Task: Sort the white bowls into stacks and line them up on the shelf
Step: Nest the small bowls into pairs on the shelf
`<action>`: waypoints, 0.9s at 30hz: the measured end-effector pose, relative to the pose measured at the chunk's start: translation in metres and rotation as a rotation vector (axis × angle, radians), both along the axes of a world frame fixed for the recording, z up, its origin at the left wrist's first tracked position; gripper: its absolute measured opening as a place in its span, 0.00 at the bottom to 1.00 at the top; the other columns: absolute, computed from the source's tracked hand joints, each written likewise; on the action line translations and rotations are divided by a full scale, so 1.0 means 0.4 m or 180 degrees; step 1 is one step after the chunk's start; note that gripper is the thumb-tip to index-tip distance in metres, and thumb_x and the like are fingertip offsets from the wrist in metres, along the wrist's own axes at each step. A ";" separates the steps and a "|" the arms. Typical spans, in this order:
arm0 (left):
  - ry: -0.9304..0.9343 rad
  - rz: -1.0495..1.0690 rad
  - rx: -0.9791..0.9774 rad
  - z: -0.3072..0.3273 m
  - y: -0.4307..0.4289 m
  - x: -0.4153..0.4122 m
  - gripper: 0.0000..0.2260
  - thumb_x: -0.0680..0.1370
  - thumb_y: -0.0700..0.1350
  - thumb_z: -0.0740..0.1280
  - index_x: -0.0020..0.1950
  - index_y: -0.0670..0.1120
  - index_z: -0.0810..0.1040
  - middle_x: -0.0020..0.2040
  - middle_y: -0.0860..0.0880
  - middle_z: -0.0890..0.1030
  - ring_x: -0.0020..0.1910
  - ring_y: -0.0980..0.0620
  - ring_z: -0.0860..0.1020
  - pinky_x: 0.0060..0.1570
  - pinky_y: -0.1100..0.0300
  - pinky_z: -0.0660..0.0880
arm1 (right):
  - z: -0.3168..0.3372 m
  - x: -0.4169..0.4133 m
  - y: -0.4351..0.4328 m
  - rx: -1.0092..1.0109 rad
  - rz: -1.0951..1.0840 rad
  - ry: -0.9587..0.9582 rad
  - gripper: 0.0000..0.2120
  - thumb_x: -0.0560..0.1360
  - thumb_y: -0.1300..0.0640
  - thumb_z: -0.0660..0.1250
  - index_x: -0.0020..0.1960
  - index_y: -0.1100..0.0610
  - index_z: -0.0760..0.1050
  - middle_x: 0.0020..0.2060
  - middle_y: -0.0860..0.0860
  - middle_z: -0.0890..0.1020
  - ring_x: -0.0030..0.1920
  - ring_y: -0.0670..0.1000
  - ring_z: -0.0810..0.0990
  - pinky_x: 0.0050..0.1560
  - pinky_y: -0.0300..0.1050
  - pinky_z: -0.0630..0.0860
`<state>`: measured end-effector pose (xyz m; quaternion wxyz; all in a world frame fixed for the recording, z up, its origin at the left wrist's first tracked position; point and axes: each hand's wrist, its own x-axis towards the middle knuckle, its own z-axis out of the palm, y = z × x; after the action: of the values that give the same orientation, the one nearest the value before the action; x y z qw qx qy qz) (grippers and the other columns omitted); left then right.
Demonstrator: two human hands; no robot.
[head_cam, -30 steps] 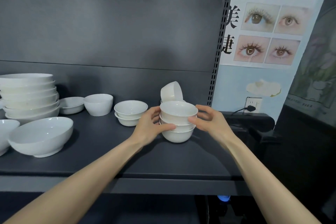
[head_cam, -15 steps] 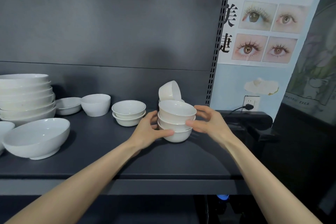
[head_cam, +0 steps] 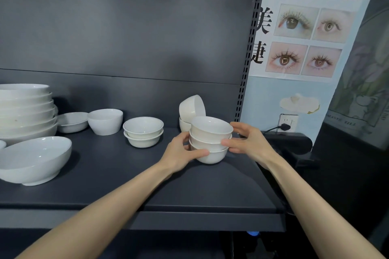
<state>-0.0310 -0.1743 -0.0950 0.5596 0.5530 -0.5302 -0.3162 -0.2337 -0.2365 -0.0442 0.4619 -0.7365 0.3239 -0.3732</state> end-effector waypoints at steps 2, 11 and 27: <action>-0.0047 0.0000 0.0060 0.000 -0.007 -0.004 0.33 0.56 0.55 0.79 0.58 0.55 0.73 0.60 0.53 0.79 0.57 0.53 0.80 0.57 0.49 0.78 | 0.005 -0.005 -0.012 -0.0039 -0.0015 0.0115 0.20 0.71 0.63 0.74 0.52 0.44 0.70 0.48 0.34 0.75 0.40 0.32 0.80 0.50 0.43 0.80; -0.0537 0.0300 0.0182 0.017 -0.016 -0.025 0.24 0.67 0.48 0.79 0.60 0.49 0.76 0.51 0.50 0.82 0.45 0.54 0.78 0.53 0.54 0.78 | 0.018 -0.008 -0.054 -0.0368 -0.0108 0.0647 0.26 0.69 0.60 0.76 0.64 0.57 0.72 0.59 0.48 0.78 0.48 0.43 0.79 0.40 0.30 0.75; -0.3011 0.0570 0.0824 0.210 0.162 0.115 0.26 0.73 0.54 0.72 0.67 0.45 0.73 0.61 0.48 0.78 0.62 0.48 0.74 0.62 0.55 0.71 | 0.156 0.115 0.044 -0.1787 -0.0190 0.1802 0.25 0.73 0.49 0.71 0.67 0.56 0.73 0.68 0.51 0.73 0.69 0.52 0.69 0.61 0.41 0.64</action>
<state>0.0150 -0.1096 -0.0108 0.2094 0.7441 -0.6328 -0.0446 -0.1875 -0.2189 0.0181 0.1242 -0.8981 0.3450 -0.2427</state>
